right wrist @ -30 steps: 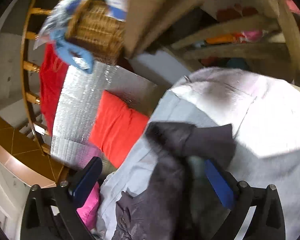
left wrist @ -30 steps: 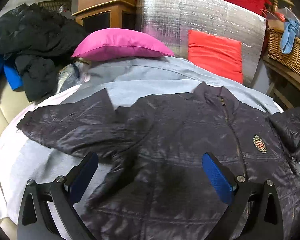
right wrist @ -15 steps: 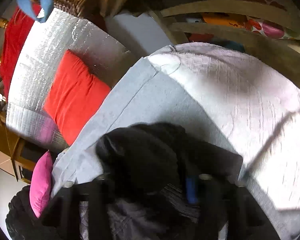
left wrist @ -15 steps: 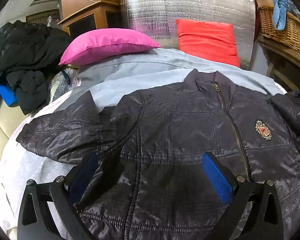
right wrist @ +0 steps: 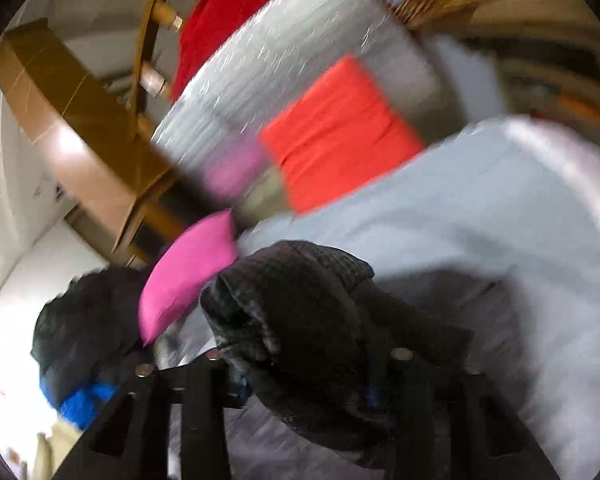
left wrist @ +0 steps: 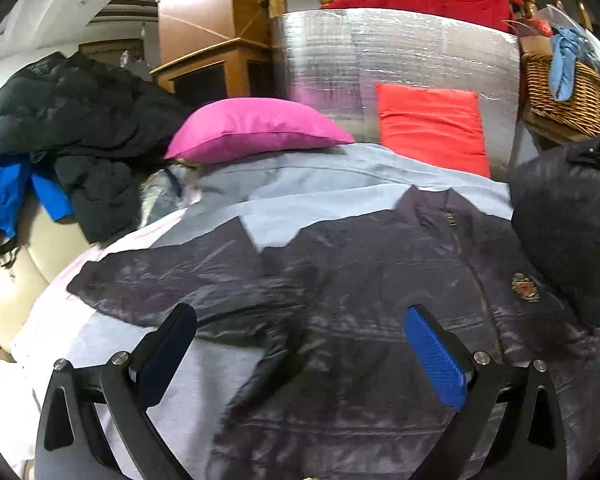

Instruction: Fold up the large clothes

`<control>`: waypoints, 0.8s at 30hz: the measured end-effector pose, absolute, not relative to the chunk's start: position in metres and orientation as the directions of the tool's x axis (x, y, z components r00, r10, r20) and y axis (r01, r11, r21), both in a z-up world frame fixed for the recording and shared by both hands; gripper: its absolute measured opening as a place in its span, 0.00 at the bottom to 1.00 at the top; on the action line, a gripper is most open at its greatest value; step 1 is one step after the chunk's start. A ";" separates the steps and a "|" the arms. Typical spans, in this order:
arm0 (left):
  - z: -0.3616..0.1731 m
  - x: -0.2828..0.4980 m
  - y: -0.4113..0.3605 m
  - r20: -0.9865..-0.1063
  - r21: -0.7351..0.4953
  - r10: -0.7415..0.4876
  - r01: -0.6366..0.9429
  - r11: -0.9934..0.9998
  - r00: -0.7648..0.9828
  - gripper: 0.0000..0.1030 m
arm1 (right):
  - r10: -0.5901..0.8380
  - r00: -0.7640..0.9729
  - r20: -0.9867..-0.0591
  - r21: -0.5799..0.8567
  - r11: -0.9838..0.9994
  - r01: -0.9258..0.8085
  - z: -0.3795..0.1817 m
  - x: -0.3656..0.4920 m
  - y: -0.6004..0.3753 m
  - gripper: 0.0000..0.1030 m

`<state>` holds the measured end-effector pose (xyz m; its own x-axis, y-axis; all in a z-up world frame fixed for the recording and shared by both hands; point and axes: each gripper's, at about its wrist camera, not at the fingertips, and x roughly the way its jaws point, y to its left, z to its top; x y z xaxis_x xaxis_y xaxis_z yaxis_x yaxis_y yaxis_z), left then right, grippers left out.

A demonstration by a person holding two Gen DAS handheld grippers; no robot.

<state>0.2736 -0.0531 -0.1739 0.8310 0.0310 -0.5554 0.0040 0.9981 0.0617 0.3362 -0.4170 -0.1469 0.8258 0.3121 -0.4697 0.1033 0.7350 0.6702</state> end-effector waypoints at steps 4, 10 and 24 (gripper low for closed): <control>-0.177 0.273 -0.040 -0.569 0.046 0.042 -0.019 0.999 0.821 1.00 | 0.405 0.766 -0.500 0.731 0.672 0.122 -0.192 0.342 -0.367 0.72; -0.186 0.280 -0.055 -0.595 0.008 -0.013 0.022 1.000 0.804 1.00 | 0.553 0.721 -0.417 0.854 0.510 0.103 -0.230 0.327 -0.372 0.76; -0.203 0.317 -0.199 -0.732 -0.015 -0.203 0.283 0.959 0.651 1.00 | 0.159 0.820 -0.550 0.710 0.606 0.359 -0.254 0.249 -0.536 0.89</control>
<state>0.3165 -0.1992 -0.2034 0.6508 -0.2033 -0.7316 0.2829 0.9590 -0.0148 0.2494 -0.5356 -0.2537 0.8199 0.1589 -0.5499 0.3585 0.6063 0.7098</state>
